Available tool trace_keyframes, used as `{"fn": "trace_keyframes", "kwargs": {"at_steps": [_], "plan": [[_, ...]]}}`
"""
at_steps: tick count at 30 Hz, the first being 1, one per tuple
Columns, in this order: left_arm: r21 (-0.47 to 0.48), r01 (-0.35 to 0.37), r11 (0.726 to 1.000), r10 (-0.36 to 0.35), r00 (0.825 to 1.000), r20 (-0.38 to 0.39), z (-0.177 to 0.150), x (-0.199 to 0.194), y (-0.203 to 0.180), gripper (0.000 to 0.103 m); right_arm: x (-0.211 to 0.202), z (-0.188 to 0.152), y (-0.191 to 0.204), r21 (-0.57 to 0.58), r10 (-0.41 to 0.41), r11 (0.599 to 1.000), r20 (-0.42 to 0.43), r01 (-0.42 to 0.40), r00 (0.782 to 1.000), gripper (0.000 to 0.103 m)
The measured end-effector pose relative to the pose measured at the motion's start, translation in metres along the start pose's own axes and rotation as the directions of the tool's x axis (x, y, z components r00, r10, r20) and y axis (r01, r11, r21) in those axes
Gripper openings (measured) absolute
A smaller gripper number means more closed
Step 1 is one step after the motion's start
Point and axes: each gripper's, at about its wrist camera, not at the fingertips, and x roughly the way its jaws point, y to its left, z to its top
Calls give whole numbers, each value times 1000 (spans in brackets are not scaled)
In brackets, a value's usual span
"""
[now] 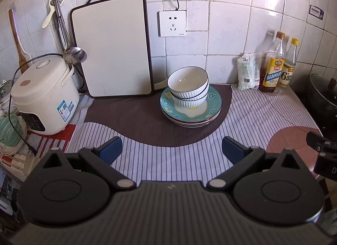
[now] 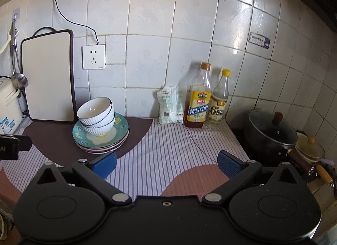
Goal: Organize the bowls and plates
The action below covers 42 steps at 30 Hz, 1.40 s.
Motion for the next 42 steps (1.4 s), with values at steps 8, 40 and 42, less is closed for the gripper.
{"fn": "trace_keyframes", "kwargs": {"at_steps": [8,40,42], "plan": [[5,11,1000,-11,1000,-3,-3,3,0,102,-1,-2,-5,39,21,999,11,-21,1000,103],[17,20,1000,-20,1000,-2,-22,4,-7,102,1,-10,-2,62,23,998,32,-25,999,103],[17,21,1000,-21,1000,-5,-23,4,-7,102,2,-11,-3,66,24,997,28,-26,999,103]]}}
